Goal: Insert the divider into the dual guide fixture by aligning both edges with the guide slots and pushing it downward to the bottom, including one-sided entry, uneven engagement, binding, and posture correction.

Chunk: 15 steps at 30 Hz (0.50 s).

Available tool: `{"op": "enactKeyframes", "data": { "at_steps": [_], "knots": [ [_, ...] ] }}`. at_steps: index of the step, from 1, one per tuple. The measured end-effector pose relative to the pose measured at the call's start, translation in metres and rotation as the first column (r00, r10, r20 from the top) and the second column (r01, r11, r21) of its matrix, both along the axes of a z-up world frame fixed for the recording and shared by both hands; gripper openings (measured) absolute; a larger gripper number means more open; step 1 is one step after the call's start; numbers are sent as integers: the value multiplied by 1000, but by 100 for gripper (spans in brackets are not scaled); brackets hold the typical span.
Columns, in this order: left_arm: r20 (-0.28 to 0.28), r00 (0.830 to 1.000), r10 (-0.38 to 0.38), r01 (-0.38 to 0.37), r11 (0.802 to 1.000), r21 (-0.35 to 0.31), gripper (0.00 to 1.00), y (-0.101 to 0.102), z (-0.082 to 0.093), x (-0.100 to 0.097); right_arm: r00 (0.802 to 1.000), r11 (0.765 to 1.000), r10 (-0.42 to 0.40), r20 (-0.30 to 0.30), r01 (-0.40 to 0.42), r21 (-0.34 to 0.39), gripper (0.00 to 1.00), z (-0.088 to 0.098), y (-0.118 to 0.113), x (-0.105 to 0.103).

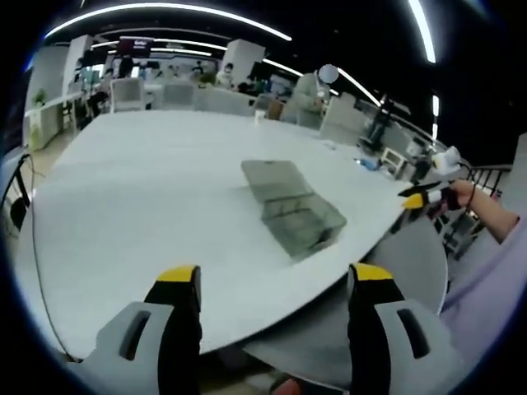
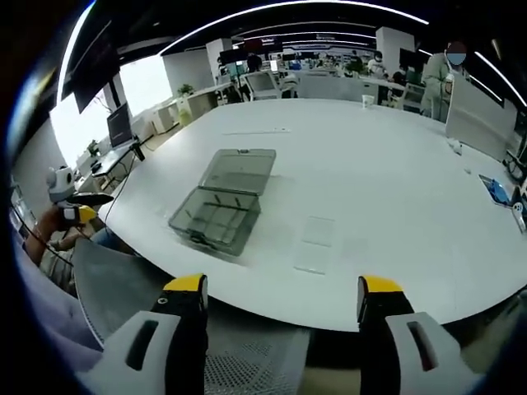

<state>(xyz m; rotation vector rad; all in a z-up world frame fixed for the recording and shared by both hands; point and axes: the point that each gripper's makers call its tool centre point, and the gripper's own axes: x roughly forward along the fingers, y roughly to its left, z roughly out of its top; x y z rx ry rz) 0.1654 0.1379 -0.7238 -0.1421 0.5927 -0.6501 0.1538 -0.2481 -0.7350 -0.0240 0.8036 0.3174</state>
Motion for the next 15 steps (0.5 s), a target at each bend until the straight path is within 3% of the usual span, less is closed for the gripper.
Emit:
{"op": "enactKeyframes", "data": {
  "at_steps": [15],
  "knots": [
    [15,999,42,-42,999,-25,71,1,10,14,999,999,33,1,-33,38,63,-3,7,21]
  ]
}}
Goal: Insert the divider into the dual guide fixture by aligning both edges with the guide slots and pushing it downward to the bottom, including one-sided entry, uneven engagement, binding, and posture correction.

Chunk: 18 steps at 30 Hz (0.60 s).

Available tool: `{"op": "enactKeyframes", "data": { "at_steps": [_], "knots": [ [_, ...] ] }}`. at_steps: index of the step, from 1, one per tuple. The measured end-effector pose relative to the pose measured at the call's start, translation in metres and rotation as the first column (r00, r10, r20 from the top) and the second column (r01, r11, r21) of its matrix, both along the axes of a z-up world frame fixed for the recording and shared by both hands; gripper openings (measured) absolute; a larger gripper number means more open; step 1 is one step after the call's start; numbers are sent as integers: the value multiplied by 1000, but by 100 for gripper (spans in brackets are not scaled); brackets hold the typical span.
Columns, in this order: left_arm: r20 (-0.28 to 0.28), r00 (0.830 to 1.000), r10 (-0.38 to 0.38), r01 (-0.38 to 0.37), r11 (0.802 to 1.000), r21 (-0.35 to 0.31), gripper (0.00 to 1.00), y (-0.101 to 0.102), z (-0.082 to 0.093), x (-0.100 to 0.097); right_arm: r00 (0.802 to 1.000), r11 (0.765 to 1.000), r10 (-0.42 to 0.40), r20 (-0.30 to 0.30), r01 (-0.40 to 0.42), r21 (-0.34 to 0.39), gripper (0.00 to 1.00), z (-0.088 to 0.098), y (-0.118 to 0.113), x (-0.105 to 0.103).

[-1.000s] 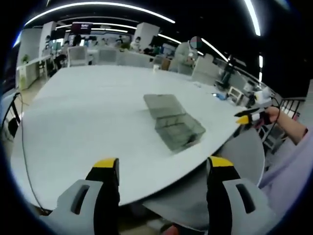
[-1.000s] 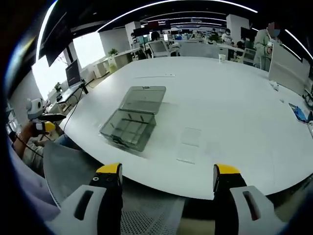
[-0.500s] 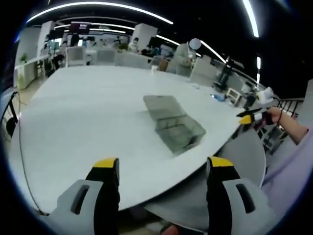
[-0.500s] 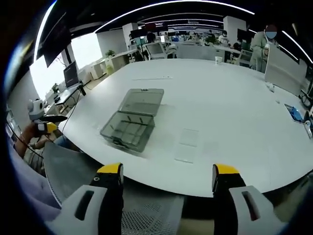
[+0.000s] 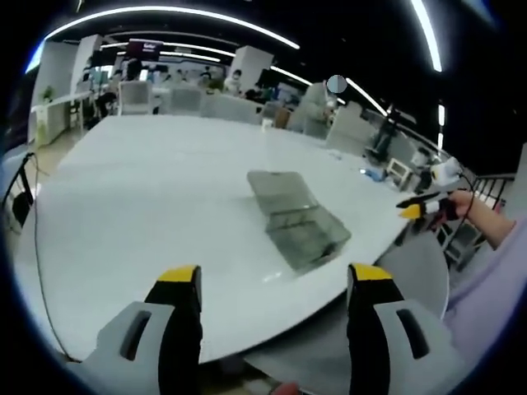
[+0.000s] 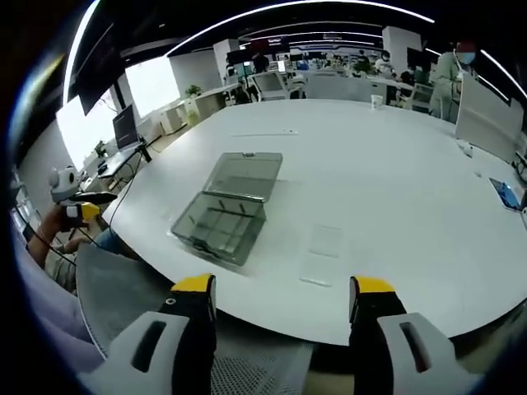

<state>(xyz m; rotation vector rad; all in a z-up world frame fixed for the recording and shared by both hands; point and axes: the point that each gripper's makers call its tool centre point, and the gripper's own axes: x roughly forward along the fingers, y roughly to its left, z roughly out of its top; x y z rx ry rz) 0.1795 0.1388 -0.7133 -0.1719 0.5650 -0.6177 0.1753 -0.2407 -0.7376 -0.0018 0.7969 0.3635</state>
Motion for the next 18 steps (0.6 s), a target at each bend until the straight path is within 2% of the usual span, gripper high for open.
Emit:
{"op": "enactKeyframes", "data": {
  "at_steps": [7,13,18],
  "knots": [
    [5,1000,-1,1,1000,-12,71,-7,6,1,1000,1000,17,-6,-17,-2,62,0,3,9],
    [51,998,-21,23,999,-25,71,-17,18,2,1000,1000,27,-13,-27,-2,61,-4,4,15],
    [63,997,-38,39,999,-26,70,-26,24,1,999,1000,29,-27,-29,2,61,-11,3,18]
  ]
}}
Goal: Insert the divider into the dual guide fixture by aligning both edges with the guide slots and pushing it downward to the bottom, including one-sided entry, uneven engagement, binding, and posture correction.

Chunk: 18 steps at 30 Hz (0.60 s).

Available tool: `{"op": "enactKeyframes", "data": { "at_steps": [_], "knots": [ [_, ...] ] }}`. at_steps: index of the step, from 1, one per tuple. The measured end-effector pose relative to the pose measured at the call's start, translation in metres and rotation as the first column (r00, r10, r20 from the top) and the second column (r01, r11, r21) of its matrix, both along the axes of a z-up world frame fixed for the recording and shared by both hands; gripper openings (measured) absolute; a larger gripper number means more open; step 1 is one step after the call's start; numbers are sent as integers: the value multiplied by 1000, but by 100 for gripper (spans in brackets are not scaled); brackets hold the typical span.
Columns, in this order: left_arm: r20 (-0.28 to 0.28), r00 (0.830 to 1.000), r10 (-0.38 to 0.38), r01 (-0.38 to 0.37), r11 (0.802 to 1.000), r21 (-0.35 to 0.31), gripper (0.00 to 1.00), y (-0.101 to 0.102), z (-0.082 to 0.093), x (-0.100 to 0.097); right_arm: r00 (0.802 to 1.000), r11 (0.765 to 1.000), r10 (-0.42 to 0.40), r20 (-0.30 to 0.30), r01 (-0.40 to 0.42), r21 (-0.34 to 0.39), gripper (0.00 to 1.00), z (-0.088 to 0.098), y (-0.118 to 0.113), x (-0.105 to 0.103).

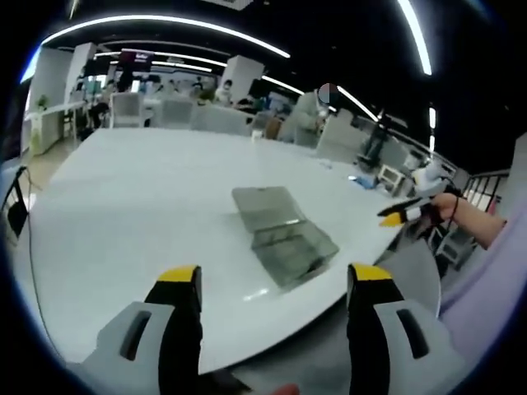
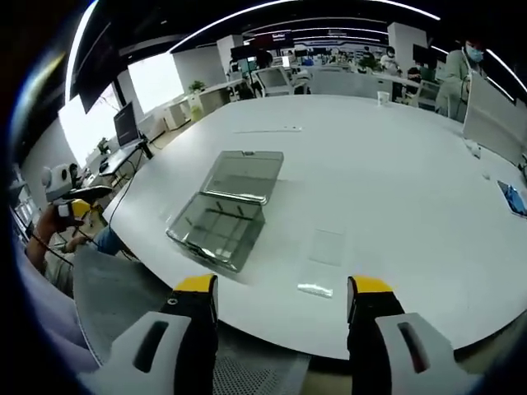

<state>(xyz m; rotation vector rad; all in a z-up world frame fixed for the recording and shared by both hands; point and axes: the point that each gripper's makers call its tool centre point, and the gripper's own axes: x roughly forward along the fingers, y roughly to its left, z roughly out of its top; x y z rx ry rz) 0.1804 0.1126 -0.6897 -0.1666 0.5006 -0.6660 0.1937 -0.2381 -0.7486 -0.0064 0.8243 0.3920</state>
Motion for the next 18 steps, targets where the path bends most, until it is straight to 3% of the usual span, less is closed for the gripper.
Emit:
{"op": "enactKeyframes", "data": {
  "at_steps": [7,18],
  "knots": [
    [15,1000,-24,23,999,22,70,-10,5,-2,1000,1000,-13,-20,13,7,58,-5,-2,1],
    [18,997,-76,76,997,-6,70,-32,5,-14,998,998,-58,-37,58,22,57,-11,-4,10]
  ]
}}
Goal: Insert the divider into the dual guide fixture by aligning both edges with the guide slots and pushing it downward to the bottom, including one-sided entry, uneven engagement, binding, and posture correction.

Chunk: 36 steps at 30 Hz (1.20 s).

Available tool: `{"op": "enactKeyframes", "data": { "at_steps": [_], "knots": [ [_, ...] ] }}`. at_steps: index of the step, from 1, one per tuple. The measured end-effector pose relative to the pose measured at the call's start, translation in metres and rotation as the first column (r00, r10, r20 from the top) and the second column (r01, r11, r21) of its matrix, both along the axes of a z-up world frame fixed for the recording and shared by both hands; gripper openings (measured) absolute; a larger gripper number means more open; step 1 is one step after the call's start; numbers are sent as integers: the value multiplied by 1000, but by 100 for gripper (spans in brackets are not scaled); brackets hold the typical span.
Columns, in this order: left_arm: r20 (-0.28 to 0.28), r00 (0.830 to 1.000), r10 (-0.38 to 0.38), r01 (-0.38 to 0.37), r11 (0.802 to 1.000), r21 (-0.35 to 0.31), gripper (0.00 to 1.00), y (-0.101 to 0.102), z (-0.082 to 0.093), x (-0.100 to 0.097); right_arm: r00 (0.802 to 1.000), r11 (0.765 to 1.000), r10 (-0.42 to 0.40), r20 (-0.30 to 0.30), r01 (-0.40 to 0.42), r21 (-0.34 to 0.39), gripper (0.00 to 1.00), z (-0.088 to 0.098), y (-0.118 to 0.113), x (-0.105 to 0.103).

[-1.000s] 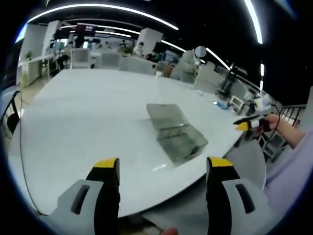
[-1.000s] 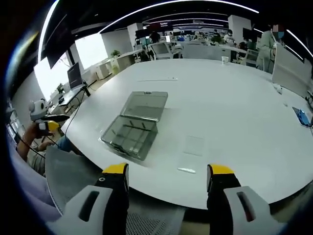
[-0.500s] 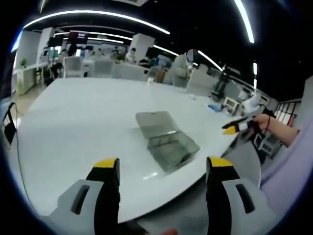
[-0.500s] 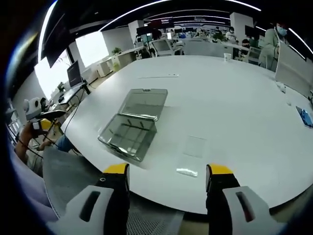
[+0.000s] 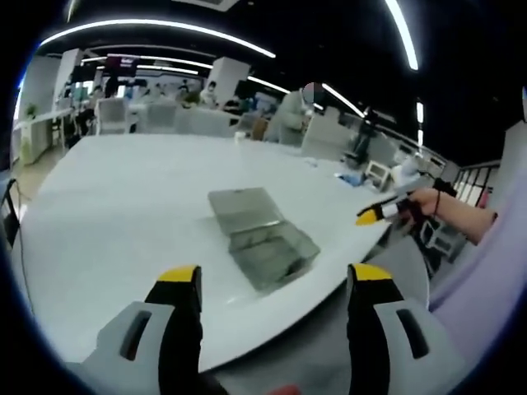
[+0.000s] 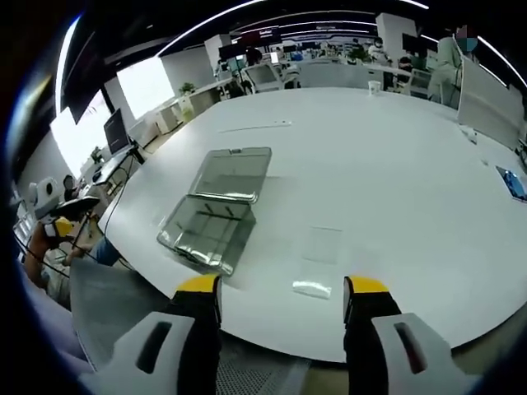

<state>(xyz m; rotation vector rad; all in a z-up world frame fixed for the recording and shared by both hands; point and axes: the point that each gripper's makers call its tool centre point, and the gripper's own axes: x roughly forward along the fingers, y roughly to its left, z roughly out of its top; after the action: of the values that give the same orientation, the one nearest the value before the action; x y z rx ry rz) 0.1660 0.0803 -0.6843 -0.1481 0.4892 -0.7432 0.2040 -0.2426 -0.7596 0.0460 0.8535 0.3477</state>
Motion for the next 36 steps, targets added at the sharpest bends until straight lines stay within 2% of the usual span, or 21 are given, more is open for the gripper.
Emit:
{"op": "enactKeyframes", "data": {
  "at_steps": [6,14,26,36],
  "knots": [
    [8,997,-79,79,997,9,70,-14,-1,-10,1000,1000,3,-10,-3,2,57,-4,3,4],
    [17,993,-118,118,993,17,70,-19,-1,-11,1000,1000,9,-23,-9,-13,57,-7,4,12],
    [13,992,-123,122,992,28,70,-18,-5,-12,998,999,10,-58,-12,-36,56,-14,4,17],
    [9,993,-116,116,993,28,70,-17,-7,-13,996,999,-30,-84,26,-46,55,-29,6,30]
  ]
}}
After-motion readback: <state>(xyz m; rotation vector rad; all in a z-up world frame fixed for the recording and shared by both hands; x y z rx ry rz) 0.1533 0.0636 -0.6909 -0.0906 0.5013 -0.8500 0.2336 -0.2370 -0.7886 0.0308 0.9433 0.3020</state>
